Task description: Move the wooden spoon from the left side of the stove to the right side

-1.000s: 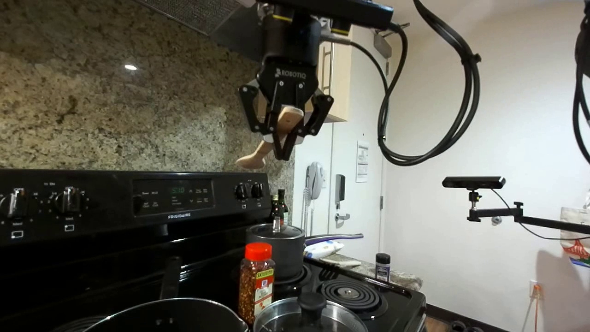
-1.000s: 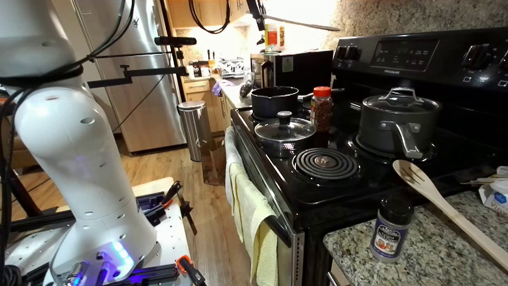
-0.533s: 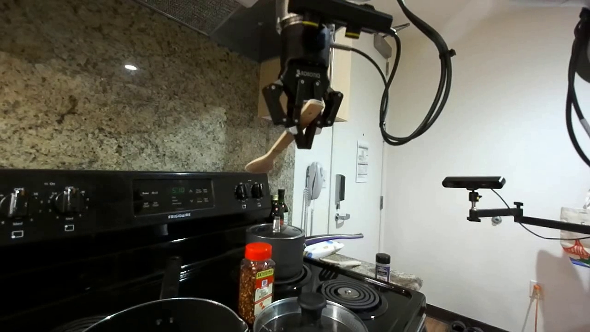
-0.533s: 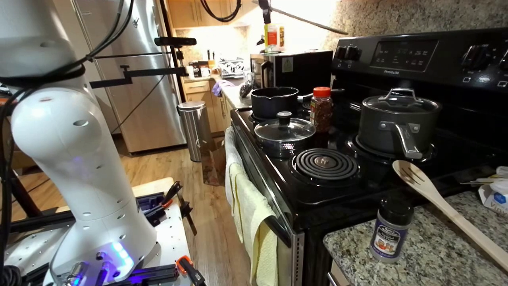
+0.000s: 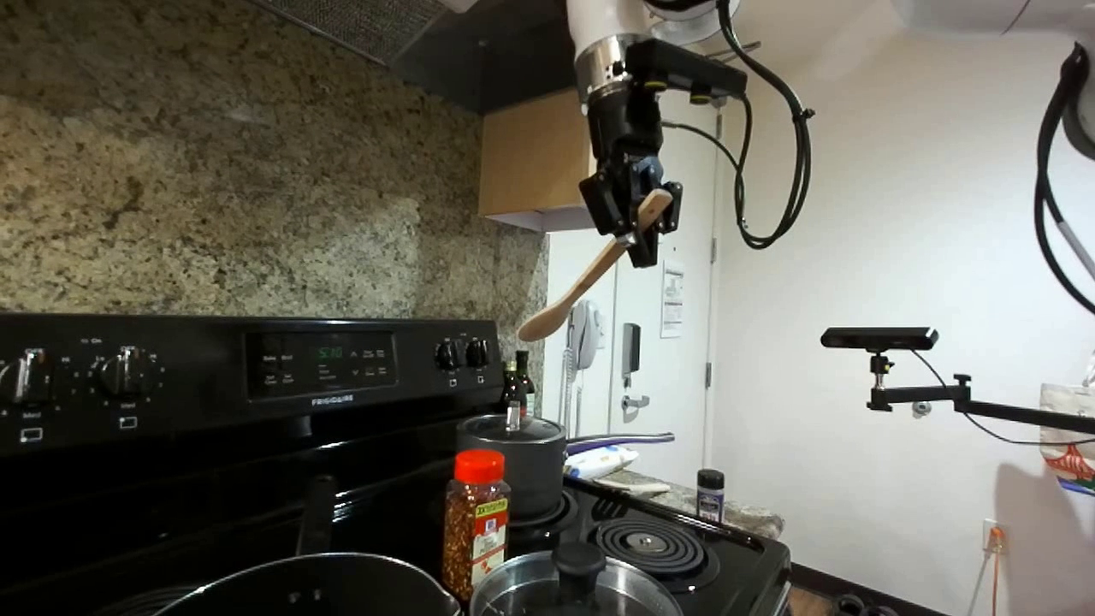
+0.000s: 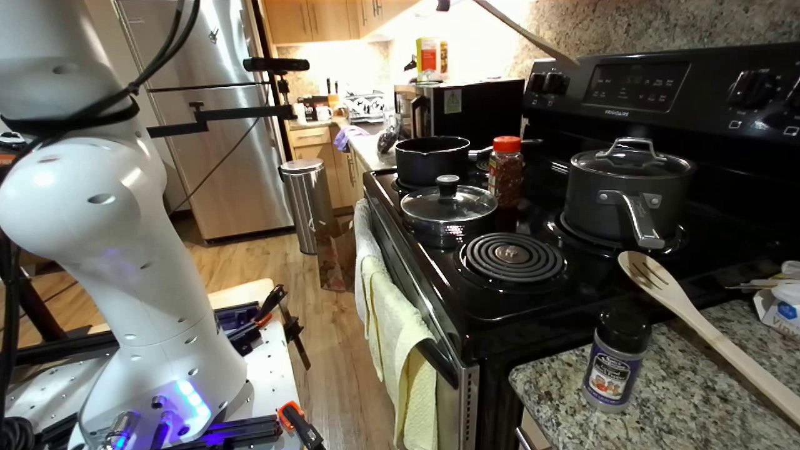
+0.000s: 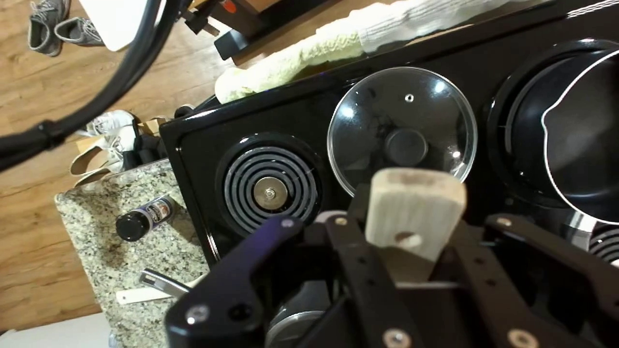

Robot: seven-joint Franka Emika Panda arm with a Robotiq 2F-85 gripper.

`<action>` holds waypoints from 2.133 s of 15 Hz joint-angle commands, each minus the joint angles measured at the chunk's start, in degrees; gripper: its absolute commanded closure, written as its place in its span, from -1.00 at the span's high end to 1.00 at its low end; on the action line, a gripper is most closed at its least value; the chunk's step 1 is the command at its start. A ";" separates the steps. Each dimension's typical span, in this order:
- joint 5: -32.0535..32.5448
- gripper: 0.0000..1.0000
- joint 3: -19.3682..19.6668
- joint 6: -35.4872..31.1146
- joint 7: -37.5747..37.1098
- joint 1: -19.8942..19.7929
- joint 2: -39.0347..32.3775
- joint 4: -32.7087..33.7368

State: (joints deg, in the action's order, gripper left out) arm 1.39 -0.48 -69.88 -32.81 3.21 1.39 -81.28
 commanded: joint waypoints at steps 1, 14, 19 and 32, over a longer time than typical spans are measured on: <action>-0.01 -0.95 -0.85 0.29 0.03 -0.47 -0.29 0.44; -0.43 -0.81 7.76 24.94 27.10 -9.00 -10.12 14.91; 2.37 -0.95 8.08 32.85 43.92 -11.11 -13.20 16.67; 7.02 -0.95 8.14 34.91 53.55 -12.05 -14.10 15.51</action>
State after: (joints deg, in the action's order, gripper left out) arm 7.07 8.09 -35.54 17.32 -8.73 -12.55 -65.79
